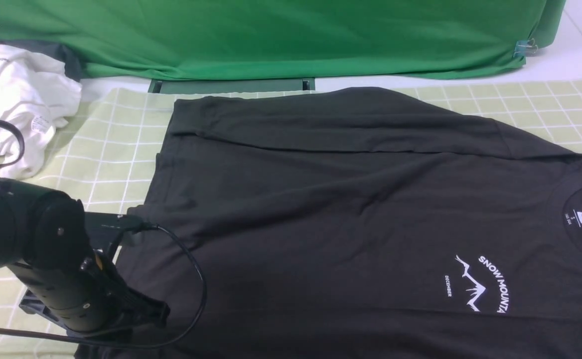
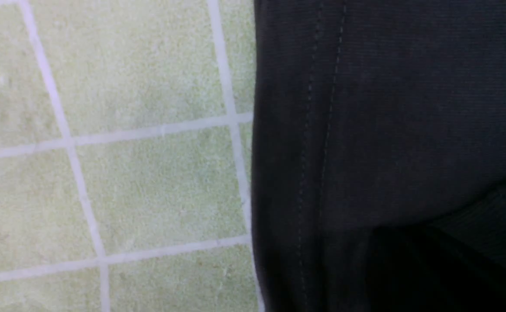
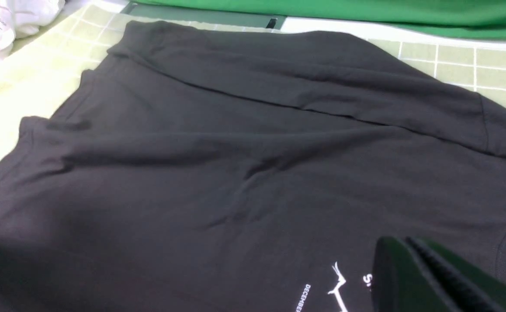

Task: Fold a long-sleeved shirt over a green coffee tablecloth.
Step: 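Grasp the left edge of the dark T-shirt lying flat on the table, then fold the left side of the black T-shirt inward over its body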

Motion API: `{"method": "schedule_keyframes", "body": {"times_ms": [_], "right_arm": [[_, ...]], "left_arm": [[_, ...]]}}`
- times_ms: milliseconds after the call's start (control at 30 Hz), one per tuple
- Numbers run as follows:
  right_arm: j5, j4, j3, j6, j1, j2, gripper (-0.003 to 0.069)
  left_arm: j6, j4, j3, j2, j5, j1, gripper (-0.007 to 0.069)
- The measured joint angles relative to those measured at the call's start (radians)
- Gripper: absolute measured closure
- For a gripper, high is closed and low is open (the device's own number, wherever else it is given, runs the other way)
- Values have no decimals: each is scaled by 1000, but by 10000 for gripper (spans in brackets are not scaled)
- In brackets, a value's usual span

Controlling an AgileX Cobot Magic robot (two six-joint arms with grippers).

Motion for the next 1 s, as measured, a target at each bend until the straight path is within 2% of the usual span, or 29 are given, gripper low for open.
{"method": "schedule_keyframes", "body": {"times_ms": [300, 433, 567, 767, 867, 1000], "right_arm": [[-9, 1, 0, 0, 0, 0, 622], [-25, 2, 0, 0, 0, 0, 620], [-29, 2, 0, 0, 0, 0, 620], [-32, 2, 0, 1, 0, 0, 617], [-34, 2, 0, 10, 0, 0, 609], [-34, 2, 0, 23, 0, 0, 603]], "left_arm": [[86, 12, -80, -119, 60, -38, 608], [114, 12, -183, -146, 61, -53, 608], [125, 19, -372, -127, 59, -58, 608], [125, 123, -558, -29, 53, -58, 608], [74, 216, -626, 61, 52, -58, 608], [20, 268, -668, 166, 51, -44, 608]]}}
